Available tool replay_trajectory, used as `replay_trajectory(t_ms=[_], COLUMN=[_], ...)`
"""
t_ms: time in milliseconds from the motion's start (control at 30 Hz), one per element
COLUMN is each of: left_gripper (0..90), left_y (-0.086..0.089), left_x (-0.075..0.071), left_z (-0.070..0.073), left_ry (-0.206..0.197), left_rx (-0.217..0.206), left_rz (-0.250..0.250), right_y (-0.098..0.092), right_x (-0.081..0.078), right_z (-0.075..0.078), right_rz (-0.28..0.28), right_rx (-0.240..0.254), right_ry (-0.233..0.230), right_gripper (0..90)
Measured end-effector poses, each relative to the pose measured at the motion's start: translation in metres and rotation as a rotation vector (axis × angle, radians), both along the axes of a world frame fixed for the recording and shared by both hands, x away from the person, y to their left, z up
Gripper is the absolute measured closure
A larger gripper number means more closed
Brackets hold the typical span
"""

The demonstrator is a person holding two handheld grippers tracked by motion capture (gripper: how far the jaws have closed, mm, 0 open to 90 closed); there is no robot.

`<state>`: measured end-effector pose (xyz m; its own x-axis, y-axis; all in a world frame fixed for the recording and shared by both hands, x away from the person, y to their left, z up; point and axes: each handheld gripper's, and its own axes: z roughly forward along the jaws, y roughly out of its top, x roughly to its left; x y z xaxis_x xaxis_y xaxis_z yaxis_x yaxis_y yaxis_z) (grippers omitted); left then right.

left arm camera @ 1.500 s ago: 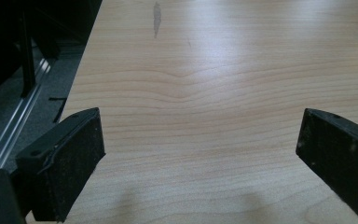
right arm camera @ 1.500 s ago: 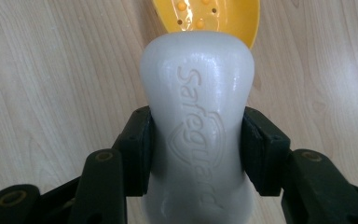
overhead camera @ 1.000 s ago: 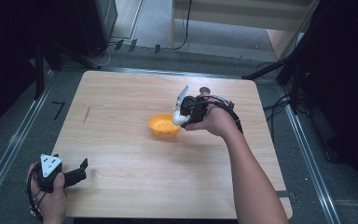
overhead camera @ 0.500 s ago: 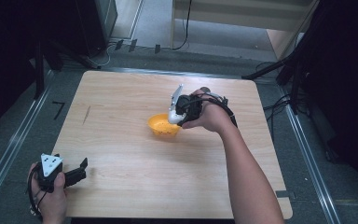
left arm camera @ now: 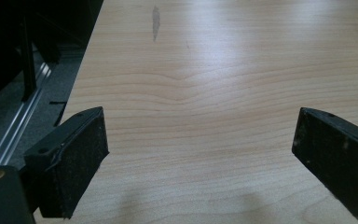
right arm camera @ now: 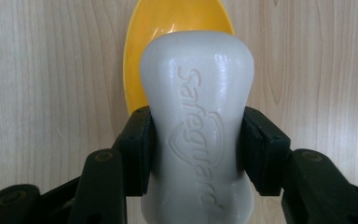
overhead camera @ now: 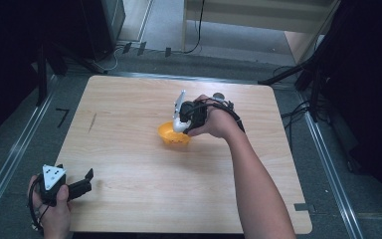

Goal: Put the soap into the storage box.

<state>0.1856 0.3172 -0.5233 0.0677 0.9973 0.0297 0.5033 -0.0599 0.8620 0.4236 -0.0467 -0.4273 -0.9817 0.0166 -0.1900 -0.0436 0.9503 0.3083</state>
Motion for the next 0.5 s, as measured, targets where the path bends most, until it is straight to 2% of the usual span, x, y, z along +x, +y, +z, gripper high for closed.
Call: replay_trajectory(t_ms=[200,500], left_gripper=[1.5,0.3], left_y=[0.000,-0.001], left_x=[0.000,0.000], left_z=[0.000,0.000], left_ry=[0.003,0.003], left_rx=[0.003,0.000], left_rz=[-0.006,-0.001], right_y=[0.014,0.021], right_x=[0.003,0.006], right_z=[-0.002,-0.012], right_rz=[0.028,0.039], right_rx=[-0.005,-0.017], right_ry=[0.013,0.026], right_gripper=[50.2,50.2])
